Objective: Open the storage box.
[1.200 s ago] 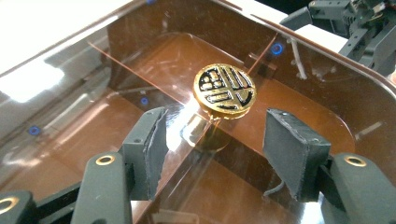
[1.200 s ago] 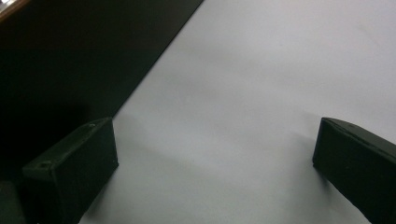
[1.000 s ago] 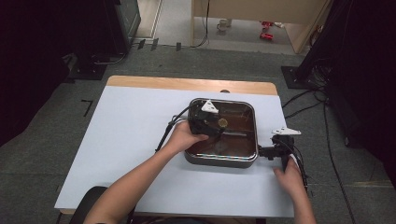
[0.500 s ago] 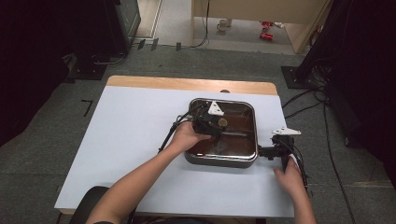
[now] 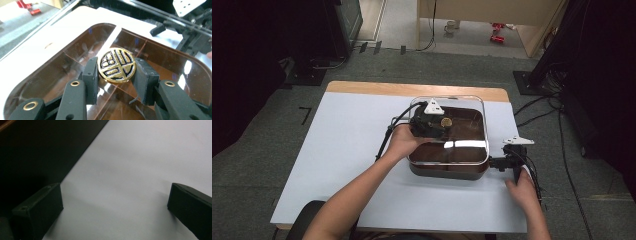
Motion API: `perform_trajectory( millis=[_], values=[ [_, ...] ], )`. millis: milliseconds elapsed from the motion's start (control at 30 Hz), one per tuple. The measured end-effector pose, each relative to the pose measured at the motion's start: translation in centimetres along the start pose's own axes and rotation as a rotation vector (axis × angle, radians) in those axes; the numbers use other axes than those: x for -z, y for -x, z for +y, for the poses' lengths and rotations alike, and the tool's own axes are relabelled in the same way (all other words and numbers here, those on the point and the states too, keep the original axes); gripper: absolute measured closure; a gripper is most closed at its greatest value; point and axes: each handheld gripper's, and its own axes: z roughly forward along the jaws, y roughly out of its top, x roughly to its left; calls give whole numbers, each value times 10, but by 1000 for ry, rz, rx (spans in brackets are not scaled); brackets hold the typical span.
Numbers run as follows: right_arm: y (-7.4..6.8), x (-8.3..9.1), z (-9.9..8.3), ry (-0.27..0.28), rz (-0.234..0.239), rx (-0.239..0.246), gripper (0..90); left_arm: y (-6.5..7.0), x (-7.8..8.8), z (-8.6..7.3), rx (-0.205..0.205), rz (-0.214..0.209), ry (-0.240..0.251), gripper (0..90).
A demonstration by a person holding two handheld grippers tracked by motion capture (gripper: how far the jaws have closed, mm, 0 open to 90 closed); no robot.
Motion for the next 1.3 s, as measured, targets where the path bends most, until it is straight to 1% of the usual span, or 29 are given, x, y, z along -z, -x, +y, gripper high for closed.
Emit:
perform_trajectory(
  millis=[67, 133, 200, 233, 267, 300, 333, 367, 400, 500, 533, 567, 600, 667, 700, 733, 767, 967, 1000, 1033, 1067, 1100, 1133, 1167, 1300],
  values=[
    [0, 0, 0, -1, 0, 0, 0, -4, 7, 1, 9, 10, 1, 589],
    [0, 0, 0, -1, 1, 0, 0, -6, 10, 0, 13, 16, 1, 589],
    [0, 0, 0, -1, 1, 0, 0, -12, 15, -2, 22, 26, 6, 589],
    [0, 0, 0, -1, 1, 0, 0, -19, 20, -4, 44, 36, -2, 589],
    [0, 0, 0, -1, 0, 0, 0, -19, 20, -4, 44, 36, -2, 589],
    [0, 0, 0, -1, 0, 0, 0, -23, 22, -6, 54, 41, -3, 589],
    [0, 0, 0, -1, 0, 1, 0, -30, 27, -10, 68, 56, -14, 589],
    [0, 0, 0, -1, 0, 1, 0, -30, 27, -10, 68, 56, -14, 588],
    [0, 0, 0, -2, 0, 0, 0, -36, 31, -14, 82, 74, -28, 588],
    [0, 0, 0, -2, 0, 0, 0, -46, 38, -21, 98, 104, -43, 589],
    [0, 0, 0, -2, 0, 0, 0, -46, 38, -21, 98, 104, -43, 589],
    [0, 0, 0, -2, 0, 0, 0, -52, 43, -26, 117, 120, -40, 588],
    [0, 0, 0, -2, 0, 0, 0, -52, 43, -26, 117, 120, -40, 589],
    [0, 0, 0, -2, 0, 0, 0, -58, 49, -30, 138, 131, -38, 589],
    [0, 0, 0, -3, 0, 0, 0, -65, 55, -35, 158, 144, -38, 589],
    [0, 0, 0, -3, 0, 0, 0, -65, 55, -35, 158, 144, -38, 589],
    [0, 0, 0, -1, 0, 1, 0, -71, 61, -40, 175, 161, -45, 589],
    [0, 0, 0, -3, 2, -2, 0, -92, 81, -62, 238, 203, -60, 589],
    [0, 0, 0, -3, 2, -2, 0, -92, 81, -62, 238, 203, -60, 589],
    [1, 0, 0, -1, 2, 0, 0, -99, 88, -68, 263, 217, -63, 589],
    [0, 0, 0, -3, 3, -1, 0, -102, 91, -72, 273, 226, -65, 589],
    [0, 0, 0, -3, 3, -2, 0, -105, 95, -75, 278, 234, -69, 589],
    [0, 0, 0, -3, 3, -2, 0, -105, 95, -75, 278, 234, -69, 589],
    [1, 0, 0, -3, 4, -1, 0, -110, 101, -81, 290, 257, -81, 589],
    [1, 0, 1, -3, 5, -1, 0, -121, 113, -93, 322, 295, -85, 589]
  ],
)
